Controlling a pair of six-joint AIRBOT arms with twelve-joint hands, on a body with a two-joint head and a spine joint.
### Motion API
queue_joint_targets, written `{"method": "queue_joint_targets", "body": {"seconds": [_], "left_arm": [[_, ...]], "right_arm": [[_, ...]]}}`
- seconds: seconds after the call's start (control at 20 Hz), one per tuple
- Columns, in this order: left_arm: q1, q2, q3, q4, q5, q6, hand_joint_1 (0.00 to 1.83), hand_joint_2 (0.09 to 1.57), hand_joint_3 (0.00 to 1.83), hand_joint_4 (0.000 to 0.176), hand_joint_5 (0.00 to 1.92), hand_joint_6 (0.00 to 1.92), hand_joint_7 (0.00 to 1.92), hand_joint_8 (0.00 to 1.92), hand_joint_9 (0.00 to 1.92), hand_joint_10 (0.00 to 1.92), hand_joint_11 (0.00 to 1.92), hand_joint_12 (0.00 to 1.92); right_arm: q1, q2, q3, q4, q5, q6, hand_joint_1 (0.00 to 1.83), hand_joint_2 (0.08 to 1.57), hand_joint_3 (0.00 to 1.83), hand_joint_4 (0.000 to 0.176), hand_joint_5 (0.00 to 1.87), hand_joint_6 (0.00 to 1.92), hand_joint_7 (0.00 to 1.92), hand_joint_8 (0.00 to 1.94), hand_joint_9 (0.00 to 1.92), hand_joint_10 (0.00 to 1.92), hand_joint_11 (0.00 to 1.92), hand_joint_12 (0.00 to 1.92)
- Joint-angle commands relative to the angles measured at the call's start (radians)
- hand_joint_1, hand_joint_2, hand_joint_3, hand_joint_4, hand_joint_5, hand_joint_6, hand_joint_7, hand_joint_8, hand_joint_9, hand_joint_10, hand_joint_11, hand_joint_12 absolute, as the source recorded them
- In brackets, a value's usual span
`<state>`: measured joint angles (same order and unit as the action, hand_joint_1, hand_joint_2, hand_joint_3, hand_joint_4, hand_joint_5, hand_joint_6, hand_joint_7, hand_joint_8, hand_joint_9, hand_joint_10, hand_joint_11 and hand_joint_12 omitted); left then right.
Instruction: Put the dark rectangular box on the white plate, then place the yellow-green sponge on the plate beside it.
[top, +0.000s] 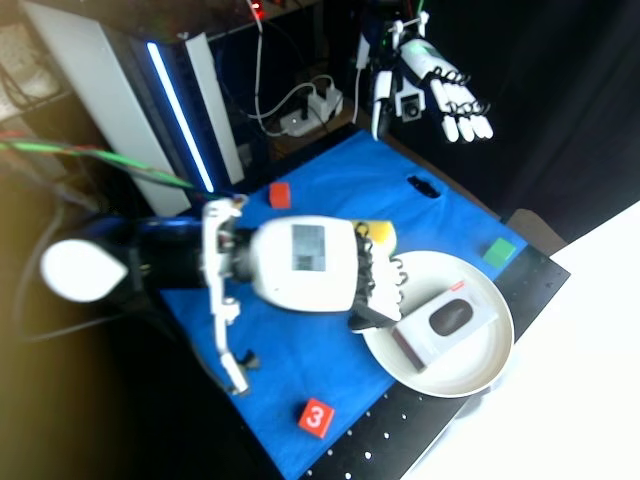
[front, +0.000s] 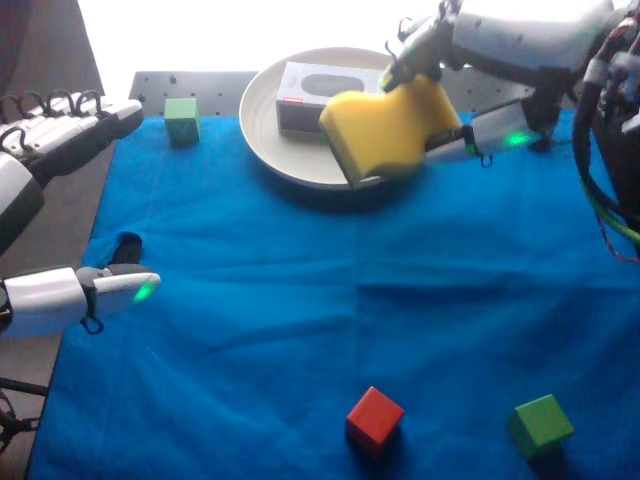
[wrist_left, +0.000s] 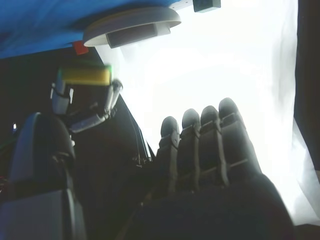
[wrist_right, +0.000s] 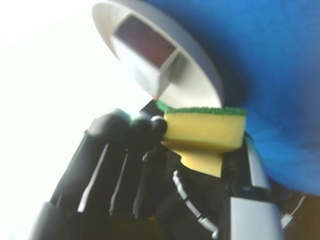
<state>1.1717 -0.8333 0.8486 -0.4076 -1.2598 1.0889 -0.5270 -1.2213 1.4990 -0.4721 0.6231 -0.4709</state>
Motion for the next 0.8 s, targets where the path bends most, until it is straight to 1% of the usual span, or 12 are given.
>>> {"method": "queue_joint_targets", "body": {"seconds": [0.0,0.1,0.25,0.3,0.35,0.4,0.5,0.55,0.6,0.65,0.7,0.75], "left_arm": [[-0.007,-0.001,0.001,0.015,-0.12,-0.006,0.85,0.96,0.01,0.056,0.19,0.0,0.15,0.0,0.06,0.0,0.03,0.06],[-0.007,-0.002,0.003,0.015,-0.12,-0.008,0.86,0.96,0.0,0.061,0.19,0.0,0.15,0.0,0.05,0.0,0.03,0.06],[-0.007,-0.007,0.01,0.016,-0.117,-0.015,0.86,0.96,0.0,0.057,0.18,0.0,0.15,0.0,0.05,0.0,0.02,0.06],[-0.007,-0.008,0.012,0.016,-0.116,-0.016,0.84,0.96,0.0,0.052,0.19,0.0,0.16,0.01,0.07,0.01,0.05,0.08],[-0.007,-0.009,0.013,0.019,-0.115,-0.019,0.83,0.95,0.0,0.055,0.19,0.0,0.16,0.0,0.08,0.01,0.05,0.08],[-0.007,-0.009,0.014,0.02,-0.115,-0.022,0.84,0.95,0.0,0.065,0.19,0.0,0.15,0.0,0.06,0.0,0.02,0.07],[-0.007,-0.011,0.016,0.022,-0.115,-0.024,0.86,0.95,0.0,0.051,0.19,0.0,0.14,0.0,0.05,0.0,0.0,0.07],[-0.007,-0.011,0.016,0.022,-0.114,-0.025,0.84,0.95,0.0,0.048,0.19,0.0,0.15,0.0,0.06,0.0,0.0,0.1],[-0.007,-0.013,0.018,0.022,-0.112,-0.027,0.83,0.95,0.0,0.052,0.18,0.0,0.15,0.0,0.07,0.0,0.0,0.15],[-0.007,-0.014,0.021,0.022,-0.11,-0.032,0.81,0.96,0.0,0.05,0.17,0.0,0.14,0.0,0.06,0.0,0.0,0.13],[-0.007,-0.016,0.023,0.022,-0.109,-0.039,0.81,0.95,0.0,0.036,0.18,0.0,0.14,0.0,0.07,0.0,0.0,0.17],[-0.007,-0.016,0.023,0.022,-0.11,-0.04,0.84,0.96,0.0,0.028,0.17,0.0,0.15,0.0,0.07,0.0,0.0,0.18]], "right_arm": [[0.019,-0.005,0.015,0.059,0.107,-0.004,1.24,1.14,0.0,0.0,1.02,0.75,0.89,1.35,0.73,1.44,0.51,1.83],[0.027,-0.034,0.051,0.092,0.107,-0.004,1.25,1.14,0.0,0.0,1.07,0.63,0.84,1.43,0.67,1.48,0.49,1.83],[0.038,-0.094,0.113,0.133,0.107,-0.004,1.23,1.08,0.0,0.005,1.02,0.87,1.09,0.89,0.93,0.94,0.73,1.42],[0.038,-0.11,0.126,0.144,0.106,-0.004,1.23,1.07,0.0,0.03,1.07,0.82,1.08,0.86,0.95,0.8,0.67,1.4],[0.038,-0.131,0.147,0.161,0.104,-0.004,1.23,1.07,0.0,0.027,1.1,0.75,1.08,0.9,0.96,0.78,0.64,1.42],[0.039,-0.147,0.16,0.169,0.099,-0.004,1.25,1.07,0.0,0.0,1.18,0.56,1.0,1.07,0.91,0.9,0.63,1.5],[0.045,-0.176,0.189,0.177,0.078,-0.004,1.26,1.09,0.0,0.0,1.15,0.52,0.95,1.24,0.81,1.26,0.6,1.69],[0.047,-0.183,0.198,0.179,0.062,-0.004,1.14,1.1,0.0,0.0,1.03,0.85,0.89,0.78,0.84,1.0,0.63,1.52],[0.049,-0.194,0.216,0.183,0.041,-0.004,1.11,1.02,0.0,0.0,0.78,0.35,0.85,0.46,0.81,0.74,0.58,1.33],[0.049,-0.2,0.229,0.187,0.024,-0.004,1.04,0.99,0.0,0.0,0.64,0.09,0.78,0.18,0.77,0.44,0.5,1.17],[0.049,-0.203,0.238,0.188,0.013,-0.003,0.87,0.94,0.0,0.027,0.43,0.02,0.63,0.04,0.62,0.19,0.29,1.01],[0.049,-0.203,0.241,0.19,0.009,-0.003,0.84,0.89,0.0,0.071,0.22,0.0,0.47,0.01,0.46,0.06,0.07,1.03]]}}
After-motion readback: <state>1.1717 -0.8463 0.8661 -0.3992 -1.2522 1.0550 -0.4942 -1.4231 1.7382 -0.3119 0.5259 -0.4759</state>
